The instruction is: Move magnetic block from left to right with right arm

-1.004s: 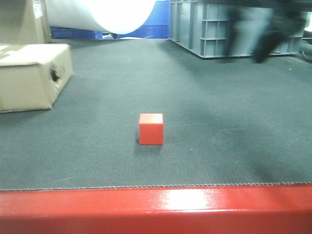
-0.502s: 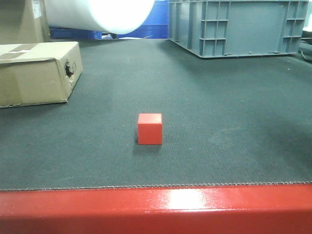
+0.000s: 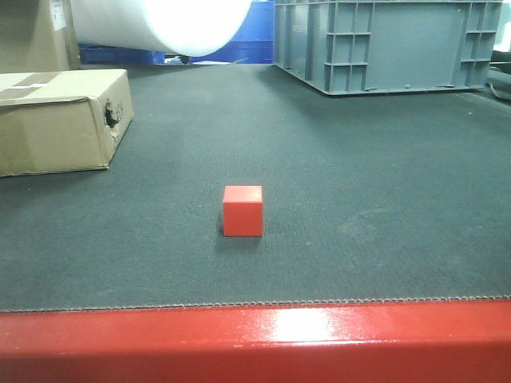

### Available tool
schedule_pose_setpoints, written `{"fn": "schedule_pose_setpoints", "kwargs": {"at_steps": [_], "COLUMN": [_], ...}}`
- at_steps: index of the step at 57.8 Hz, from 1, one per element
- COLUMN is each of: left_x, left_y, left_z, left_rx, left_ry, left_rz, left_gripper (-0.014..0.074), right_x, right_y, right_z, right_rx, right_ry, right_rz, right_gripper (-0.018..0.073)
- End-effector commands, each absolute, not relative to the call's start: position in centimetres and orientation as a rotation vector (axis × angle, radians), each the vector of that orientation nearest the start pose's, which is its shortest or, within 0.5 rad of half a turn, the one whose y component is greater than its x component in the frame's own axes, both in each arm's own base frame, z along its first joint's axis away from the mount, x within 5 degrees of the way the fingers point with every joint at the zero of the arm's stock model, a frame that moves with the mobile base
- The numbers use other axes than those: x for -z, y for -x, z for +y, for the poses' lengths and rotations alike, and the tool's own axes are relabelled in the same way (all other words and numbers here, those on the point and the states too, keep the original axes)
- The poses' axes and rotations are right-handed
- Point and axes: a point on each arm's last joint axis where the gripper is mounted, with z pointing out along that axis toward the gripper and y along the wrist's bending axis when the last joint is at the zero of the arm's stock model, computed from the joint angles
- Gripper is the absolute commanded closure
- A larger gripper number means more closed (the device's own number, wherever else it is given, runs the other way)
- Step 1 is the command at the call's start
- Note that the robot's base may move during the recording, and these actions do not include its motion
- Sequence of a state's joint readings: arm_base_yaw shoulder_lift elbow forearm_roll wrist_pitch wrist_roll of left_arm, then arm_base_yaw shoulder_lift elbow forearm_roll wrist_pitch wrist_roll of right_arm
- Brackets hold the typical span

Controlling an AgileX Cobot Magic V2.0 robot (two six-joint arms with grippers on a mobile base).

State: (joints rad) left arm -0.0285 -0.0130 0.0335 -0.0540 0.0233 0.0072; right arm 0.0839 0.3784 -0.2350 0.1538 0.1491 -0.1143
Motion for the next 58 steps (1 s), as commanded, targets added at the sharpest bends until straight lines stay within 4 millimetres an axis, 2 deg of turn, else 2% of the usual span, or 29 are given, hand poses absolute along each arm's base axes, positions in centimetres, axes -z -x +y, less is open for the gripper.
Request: {"fn": "schedule_pose_setpoints", "kwargs": {"at_steps": [1, 11, 36, 47, 58], "left_x": [-20.6, -20.6, -20.6, -20.6, -20.6], "left_y": [-5.6, -5.6, -5.6, -5.6, -5.6], "left_z": [-0.1, -0.1, -0.1, -0.1, -0.1], "left_rx": [0.066, 0.066, 0.066, 0.066, 0.066], "left_ry": [0.024, 0.024, 0.024, 0.024, 0.024], "left_rz": [1.446, 1.446, 1.446, 1.446, 1.446], "left_gripper": [0.0722, 0.0722, 0.0722, 0.0722, 0.0722], "right_x": [-27.1, -27.6, -27.3, -25.5, -22.3], "right_y": [-8.0, -6.7, -6.6, -5.8, -5.1], "right_z": [0.8, 0.6, 0.5, 0.1, 0.1], "right_rx": [-0.1, -0.103, -0.063, -0.067, -0.037], "right_ry": [0.045, 0.043, 0.062, -0.029, -0.017], "right_rz": [1.589, 1.501, 1.473, 1.427, 1.413], "right_gripper": [0.0502, 0.0502, 0.0502, 0.0502, 0.0502]}}
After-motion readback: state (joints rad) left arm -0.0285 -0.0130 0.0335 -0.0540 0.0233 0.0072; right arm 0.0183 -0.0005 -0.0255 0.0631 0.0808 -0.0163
